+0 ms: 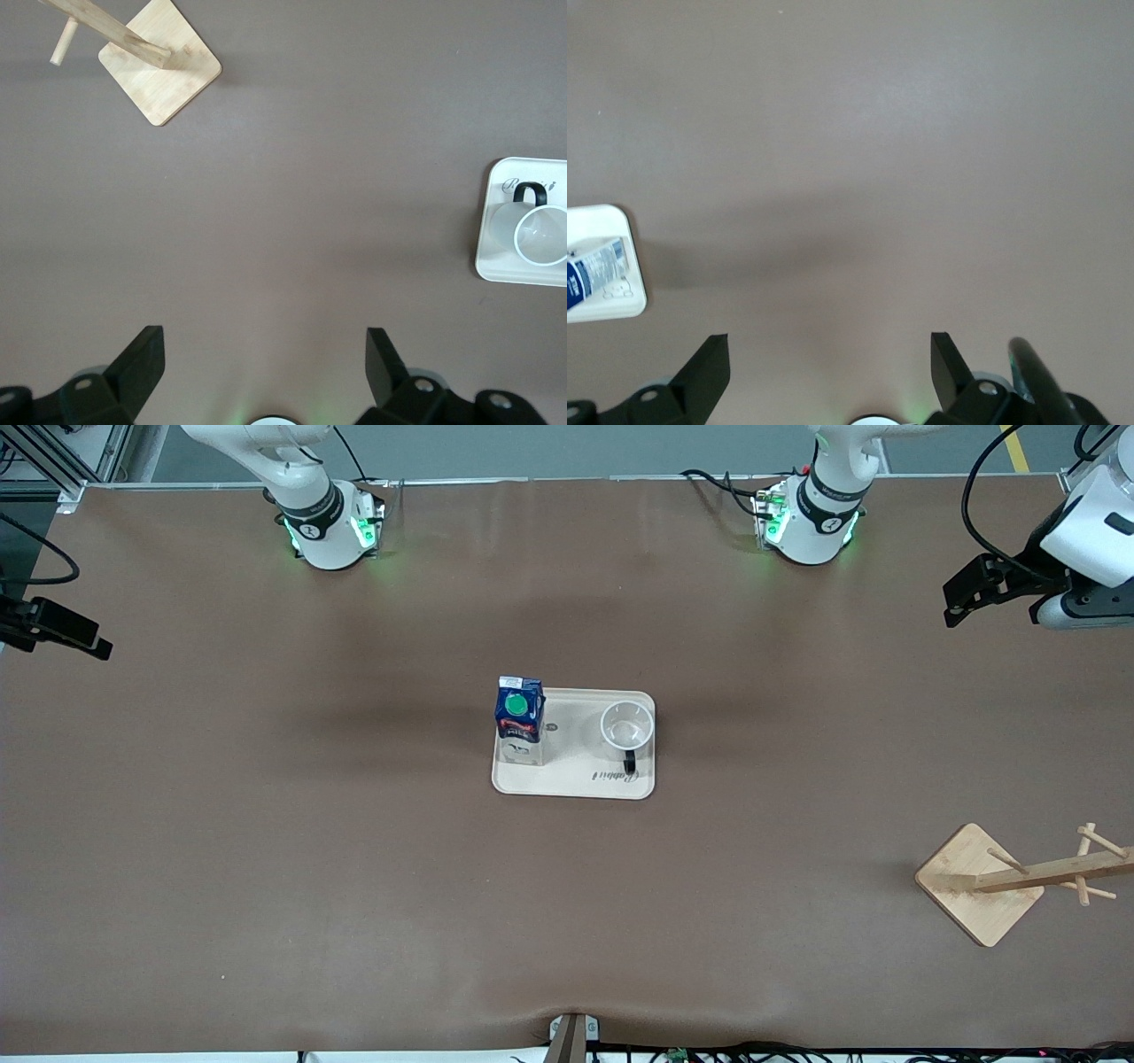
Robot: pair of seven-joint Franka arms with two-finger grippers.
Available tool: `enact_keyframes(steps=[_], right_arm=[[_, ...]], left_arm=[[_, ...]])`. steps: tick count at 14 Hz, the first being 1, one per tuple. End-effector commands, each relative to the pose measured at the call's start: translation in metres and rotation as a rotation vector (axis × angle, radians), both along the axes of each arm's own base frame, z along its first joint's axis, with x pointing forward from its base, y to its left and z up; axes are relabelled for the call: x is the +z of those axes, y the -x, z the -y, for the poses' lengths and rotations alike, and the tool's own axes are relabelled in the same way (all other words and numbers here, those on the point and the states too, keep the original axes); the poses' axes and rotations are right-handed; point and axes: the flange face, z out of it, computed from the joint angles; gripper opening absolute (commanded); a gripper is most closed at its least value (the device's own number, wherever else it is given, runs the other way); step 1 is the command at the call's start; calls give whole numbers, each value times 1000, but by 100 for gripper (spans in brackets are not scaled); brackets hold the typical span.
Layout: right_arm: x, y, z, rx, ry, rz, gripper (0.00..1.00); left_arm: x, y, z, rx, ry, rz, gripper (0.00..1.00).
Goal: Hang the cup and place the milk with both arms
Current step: 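Move the left gripper toward the white mug on the tray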
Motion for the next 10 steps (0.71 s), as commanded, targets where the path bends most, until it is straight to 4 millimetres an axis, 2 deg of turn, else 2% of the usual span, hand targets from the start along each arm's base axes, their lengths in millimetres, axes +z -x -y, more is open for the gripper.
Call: enact_keyframes(steps=[1,5,10], right_arm=[[8,4,-2,-50,21,1,100],[8,3,2,-57,23,4,100],[7,1,1,-55,24,7,100]], left_arm=[[5,-1,0,0,23,-11,100],[6,-2,0,-2,19,-8,100],[-20,-5,13,-15,18,-63,100]])
